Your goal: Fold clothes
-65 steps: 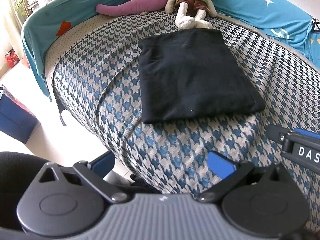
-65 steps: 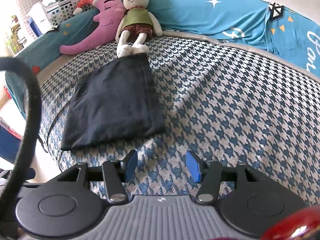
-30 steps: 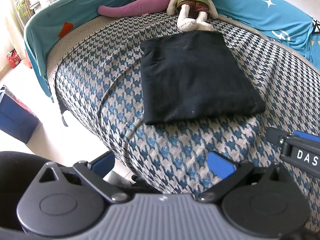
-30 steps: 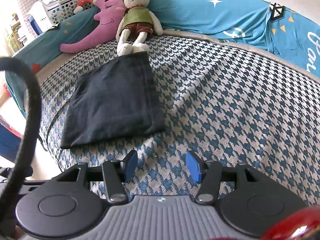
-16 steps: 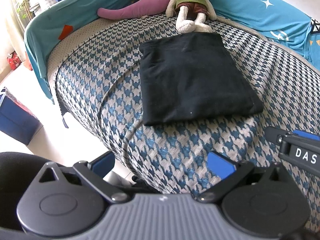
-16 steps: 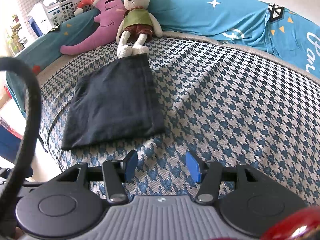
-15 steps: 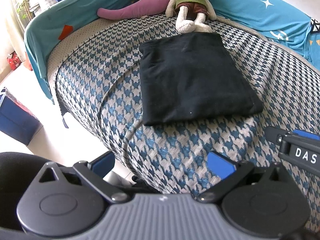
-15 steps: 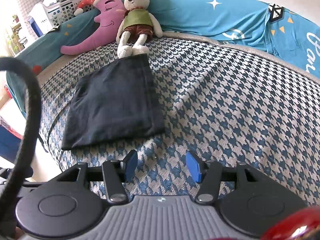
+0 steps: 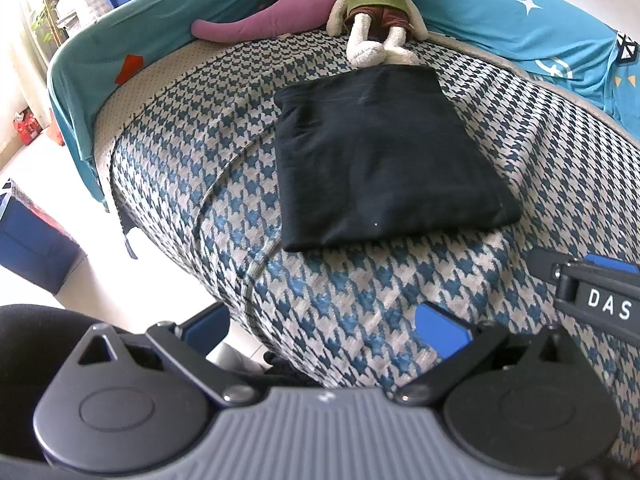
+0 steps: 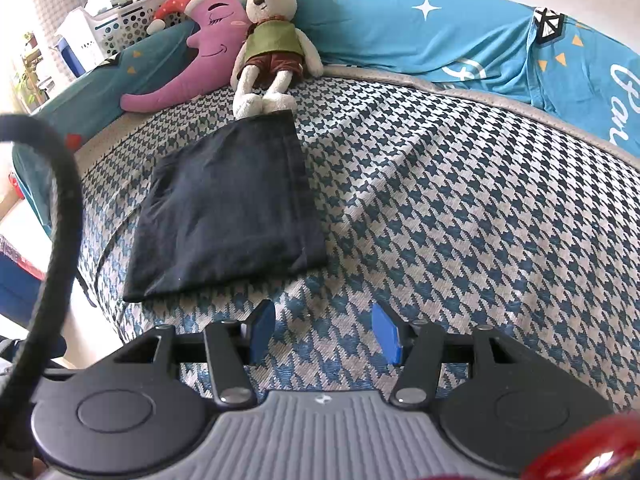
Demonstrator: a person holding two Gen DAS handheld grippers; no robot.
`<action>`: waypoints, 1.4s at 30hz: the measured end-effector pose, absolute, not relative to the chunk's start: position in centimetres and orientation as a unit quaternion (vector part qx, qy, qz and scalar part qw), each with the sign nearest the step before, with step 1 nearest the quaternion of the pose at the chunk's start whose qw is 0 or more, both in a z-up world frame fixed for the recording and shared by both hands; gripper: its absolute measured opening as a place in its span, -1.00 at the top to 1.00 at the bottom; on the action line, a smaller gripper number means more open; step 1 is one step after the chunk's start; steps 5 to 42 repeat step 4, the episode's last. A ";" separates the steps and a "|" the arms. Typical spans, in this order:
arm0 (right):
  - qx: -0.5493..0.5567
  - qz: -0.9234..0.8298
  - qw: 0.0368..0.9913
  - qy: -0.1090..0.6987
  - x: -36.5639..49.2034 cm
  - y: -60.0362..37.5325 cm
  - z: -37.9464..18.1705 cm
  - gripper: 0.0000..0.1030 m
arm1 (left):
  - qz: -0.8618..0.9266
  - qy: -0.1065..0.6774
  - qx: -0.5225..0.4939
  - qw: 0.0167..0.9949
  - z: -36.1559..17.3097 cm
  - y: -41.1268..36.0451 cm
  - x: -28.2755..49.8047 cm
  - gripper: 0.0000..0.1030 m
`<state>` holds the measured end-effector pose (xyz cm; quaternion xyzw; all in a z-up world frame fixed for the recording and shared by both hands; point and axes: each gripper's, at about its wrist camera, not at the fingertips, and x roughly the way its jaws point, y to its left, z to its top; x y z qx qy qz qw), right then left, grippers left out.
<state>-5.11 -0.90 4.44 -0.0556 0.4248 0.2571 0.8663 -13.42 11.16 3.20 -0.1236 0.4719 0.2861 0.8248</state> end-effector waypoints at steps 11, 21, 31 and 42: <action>-0.055 0.256 0.867 0.424 -5.1 -1.0 4.5 -0.05 | 0.285 0.472 -0.122 0.826 3.2 11.1 -13.4 -1.00; -0.055 0.256 0.867 0.424 -5.1 -1.0 4.5 -0.05 | 0.285 0.472 -0.122 0.826 3.2 11.1 -13.4 -1.00; -0.055 0.256 0.867 0.424 -5.1 -1.0 4.5 -0.05 | 0.285 0.472 -0.122 0.826 3.2 11.1 -13.4 -1.00; -0.055 0.256 0.867 0.424 -5.1 -1.0 4.5 -0.05 | 0.285 0.472 -0.122 0.826 3.2 11.1 -13.4 -1.00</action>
